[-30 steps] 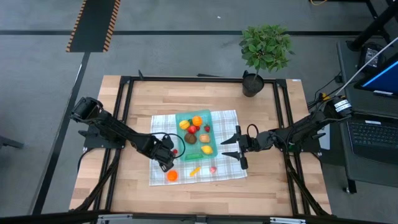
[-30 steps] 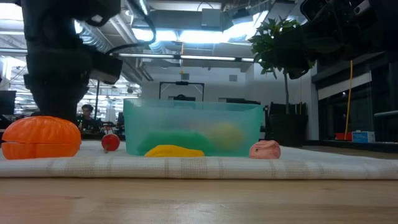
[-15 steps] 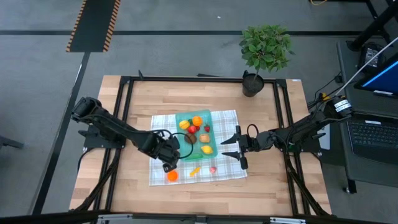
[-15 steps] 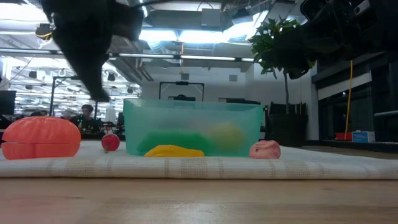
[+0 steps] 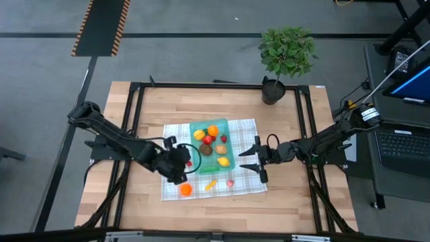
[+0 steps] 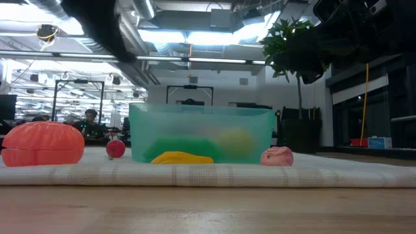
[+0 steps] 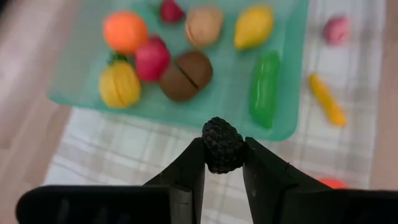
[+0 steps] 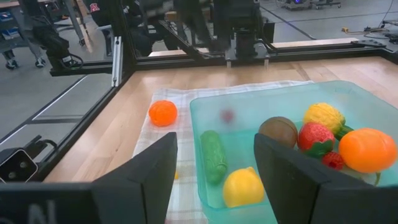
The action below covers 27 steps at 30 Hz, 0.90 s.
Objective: Pick and placing Produce into tupperware
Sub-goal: Put the black raspberry into the blue bin
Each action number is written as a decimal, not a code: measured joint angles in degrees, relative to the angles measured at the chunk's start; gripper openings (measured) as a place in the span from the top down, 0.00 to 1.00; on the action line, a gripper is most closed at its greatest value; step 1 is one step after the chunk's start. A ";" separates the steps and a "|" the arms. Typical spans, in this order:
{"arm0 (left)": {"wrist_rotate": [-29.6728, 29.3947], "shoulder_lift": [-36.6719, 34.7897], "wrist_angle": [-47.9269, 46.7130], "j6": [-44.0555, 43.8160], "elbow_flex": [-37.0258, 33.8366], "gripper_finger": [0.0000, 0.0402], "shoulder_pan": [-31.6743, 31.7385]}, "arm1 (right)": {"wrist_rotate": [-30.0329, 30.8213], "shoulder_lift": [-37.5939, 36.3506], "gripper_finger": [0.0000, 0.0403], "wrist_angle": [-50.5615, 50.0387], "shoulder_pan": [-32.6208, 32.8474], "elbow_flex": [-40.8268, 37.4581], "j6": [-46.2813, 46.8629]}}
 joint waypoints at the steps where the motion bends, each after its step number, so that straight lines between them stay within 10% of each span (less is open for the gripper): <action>1: -1.37 -0.93 0.05 -0.08 0.00 0.81 -0.65 | 0.00 0.00 0.46 -0.02 0.05 0.00 -0.10; 14: -6.65 -14.33 18.44 3.47 -16.35 0.81 -6.96 | -0.07 0.00 0.46 3.09 3.65 0.00 -6.25; 27: 2.61 -27.90 52.47 25.59 -37.16 0.80 -4.77 | -0.04 0.00 0.46 4.55 3.88 0.00 -6.62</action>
